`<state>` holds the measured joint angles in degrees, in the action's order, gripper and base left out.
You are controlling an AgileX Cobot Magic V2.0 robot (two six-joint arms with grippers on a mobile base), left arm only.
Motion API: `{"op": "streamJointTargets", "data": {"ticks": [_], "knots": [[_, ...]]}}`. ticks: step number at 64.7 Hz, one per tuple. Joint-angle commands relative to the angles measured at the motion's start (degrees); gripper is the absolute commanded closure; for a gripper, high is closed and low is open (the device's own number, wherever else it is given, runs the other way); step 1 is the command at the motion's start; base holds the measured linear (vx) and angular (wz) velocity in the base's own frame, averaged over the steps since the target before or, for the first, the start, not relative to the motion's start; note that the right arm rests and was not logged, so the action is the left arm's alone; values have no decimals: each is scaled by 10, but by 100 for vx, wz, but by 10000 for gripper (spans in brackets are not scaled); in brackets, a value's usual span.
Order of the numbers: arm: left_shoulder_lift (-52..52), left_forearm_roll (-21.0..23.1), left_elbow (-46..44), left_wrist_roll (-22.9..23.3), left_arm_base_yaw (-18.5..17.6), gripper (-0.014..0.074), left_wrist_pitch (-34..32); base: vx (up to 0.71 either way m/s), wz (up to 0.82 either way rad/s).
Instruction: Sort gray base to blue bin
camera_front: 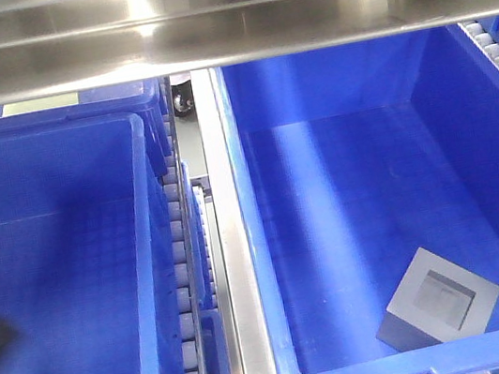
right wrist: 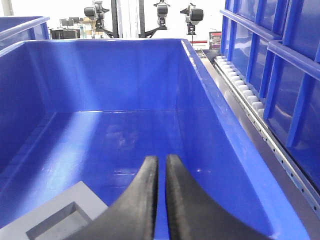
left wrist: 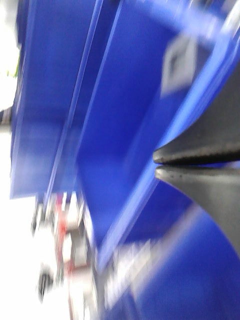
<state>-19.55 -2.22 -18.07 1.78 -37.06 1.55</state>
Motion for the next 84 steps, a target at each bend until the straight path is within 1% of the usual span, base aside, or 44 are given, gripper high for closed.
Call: {"op": "streamJointTargets", "data": {"ticks": [1, 8, 11, 18, 24, 28, 32, 41, 47, 52, 59, 66, 69, 84], "knots": [[42, 7, -16, 3, 72, 599, -4, 0, 0], [101, 7, -16, 3, 173, 599, 35, 0, 0], [125, 7, -16, 3, 224, 599, 48, 0, 0], [173, 7, -16, 3, 319, 599, 83, 0, 0], [199, 7, -16, 3, 383, 599, 109, 0, 0], [212, 7, -10, 3, 405, 599, 112, 0, 0], [211, 6, 0, 3, 414, 599, 110, 0, 0], [211, 6, 30, 3, 414, 599, 104, 0, 0], [211, 6, 66, 4, 414, 599, 79, 0, 0], [211, 6, 107, 13, 414, 599, 47, 0, 0], [211, 6, 162, 39, 413, 599, 0, 0, 0], [211, 6, 203, 44, 413, 599, -32, 0, 0], [211, 6, 203, 45, 413, 599, -16, 0, 0], [211, 2, 203, 44, 413, 599, -16, 0, 0]]}}
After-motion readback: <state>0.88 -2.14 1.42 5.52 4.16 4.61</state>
